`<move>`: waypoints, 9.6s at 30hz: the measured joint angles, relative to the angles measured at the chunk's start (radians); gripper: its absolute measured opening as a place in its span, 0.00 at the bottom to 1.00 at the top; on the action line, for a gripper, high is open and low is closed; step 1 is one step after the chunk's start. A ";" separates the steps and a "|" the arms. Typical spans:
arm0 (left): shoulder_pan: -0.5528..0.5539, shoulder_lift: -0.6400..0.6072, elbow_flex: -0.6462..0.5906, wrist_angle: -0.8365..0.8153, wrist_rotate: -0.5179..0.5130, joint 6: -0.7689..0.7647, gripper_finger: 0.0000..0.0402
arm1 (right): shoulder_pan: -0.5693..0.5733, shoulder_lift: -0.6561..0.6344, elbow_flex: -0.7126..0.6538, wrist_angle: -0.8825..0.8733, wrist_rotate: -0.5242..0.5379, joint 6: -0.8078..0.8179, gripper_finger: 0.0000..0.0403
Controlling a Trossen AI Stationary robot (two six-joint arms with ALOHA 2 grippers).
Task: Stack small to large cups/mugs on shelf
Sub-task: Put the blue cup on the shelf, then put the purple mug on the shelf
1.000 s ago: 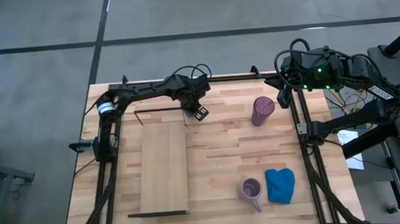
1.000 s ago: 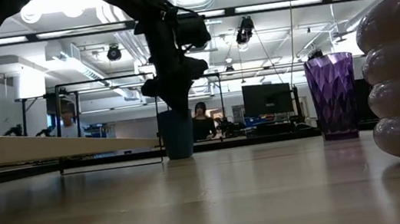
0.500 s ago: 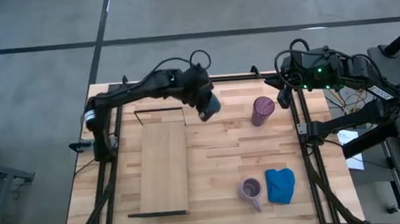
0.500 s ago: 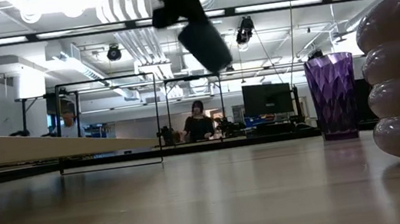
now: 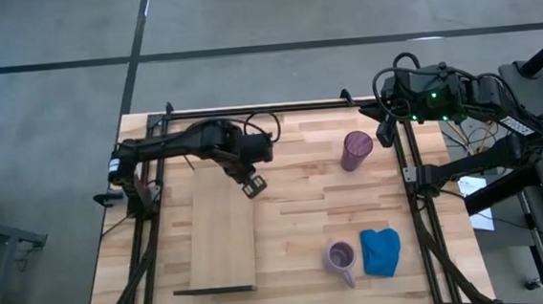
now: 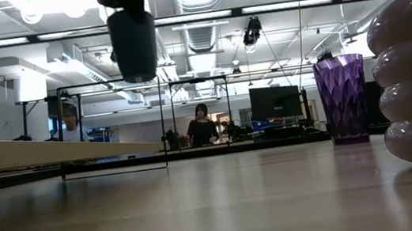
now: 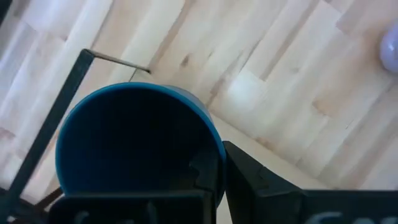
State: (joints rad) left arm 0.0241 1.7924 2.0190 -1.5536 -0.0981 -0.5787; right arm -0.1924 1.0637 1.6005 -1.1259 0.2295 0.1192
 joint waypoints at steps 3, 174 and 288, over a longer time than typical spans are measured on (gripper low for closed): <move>0.023 0.004 -0.035 0.001 0.052 -0.035 0.00 | 0.000 0.000 0.000 0.000 0.000 0.000 0.11; -0.238 -0.323 -0.050 0.309 -0.240 0.090 0.21 | 0.611 0.737 -0.049 -0.143 -0.447 0.640 0.11; -0.238 -0.323 -0.050 0.315 -0.240 0.114 0.21 | 0.605 0.798 -0.136 0.193 -0.334 0.602 0.06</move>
State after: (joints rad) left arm -0.2138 1.4696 1.9694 -1.2385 -0.3376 -0.4646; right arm 0.4123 1.8613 1.4643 -0.9330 -0.1043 0.7216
